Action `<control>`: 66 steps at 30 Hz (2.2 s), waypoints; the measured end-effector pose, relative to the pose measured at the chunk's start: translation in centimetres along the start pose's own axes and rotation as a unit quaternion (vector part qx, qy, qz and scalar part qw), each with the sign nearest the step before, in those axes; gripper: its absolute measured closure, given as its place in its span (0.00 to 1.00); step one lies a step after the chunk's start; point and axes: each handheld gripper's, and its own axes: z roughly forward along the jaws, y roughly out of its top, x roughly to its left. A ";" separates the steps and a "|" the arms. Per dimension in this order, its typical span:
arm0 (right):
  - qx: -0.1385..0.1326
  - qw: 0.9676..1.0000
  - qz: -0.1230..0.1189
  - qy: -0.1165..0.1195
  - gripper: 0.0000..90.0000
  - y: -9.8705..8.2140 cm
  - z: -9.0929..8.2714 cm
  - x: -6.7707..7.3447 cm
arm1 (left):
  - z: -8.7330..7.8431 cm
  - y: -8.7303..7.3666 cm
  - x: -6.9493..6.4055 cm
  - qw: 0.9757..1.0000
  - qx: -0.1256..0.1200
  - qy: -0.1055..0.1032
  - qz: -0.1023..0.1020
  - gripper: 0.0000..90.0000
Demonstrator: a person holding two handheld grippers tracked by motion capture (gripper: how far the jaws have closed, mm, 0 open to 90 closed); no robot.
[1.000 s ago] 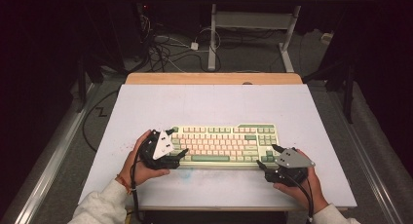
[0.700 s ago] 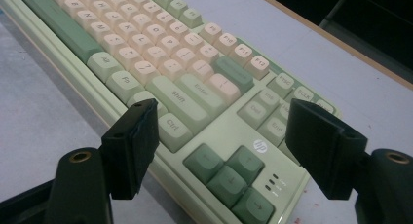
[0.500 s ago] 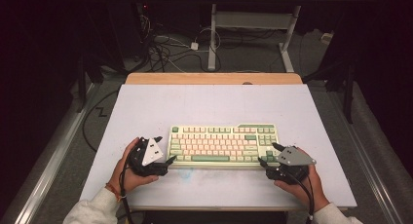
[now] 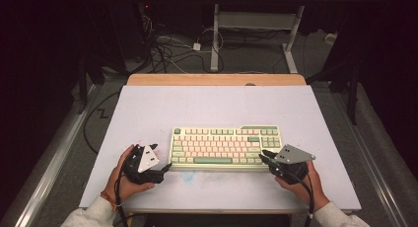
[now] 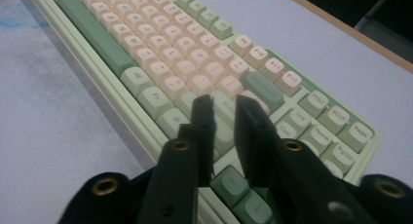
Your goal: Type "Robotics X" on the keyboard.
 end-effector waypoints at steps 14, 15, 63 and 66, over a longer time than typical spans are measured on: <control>0.003 1.000 -0.003 0.025 1.00 1.6 1.4 0.2 | 0.2 -0.2 -0.1 1.000 0.010 -0.001 -0.003 0.23; 0.003 1.000 -0.001 0.027 1.00 1.7 1.6 0.2 | 0.2 -0.2 -0.1 1.000 0.011 -0.001 -0.003 0.23; 0.061 0.996 -0.031 0.064 1.00 7.3 11.0 1.5 | 0.6 -0.4 -0.1 0.999 0.027 -0.020 0.003 0.23; 0.062 0.996 -0.032 0.063 1.00 7.3 11.1 1.6 | 0.6 -0.4 -0.1 0.999 0.027 -0.020 0.003 0.23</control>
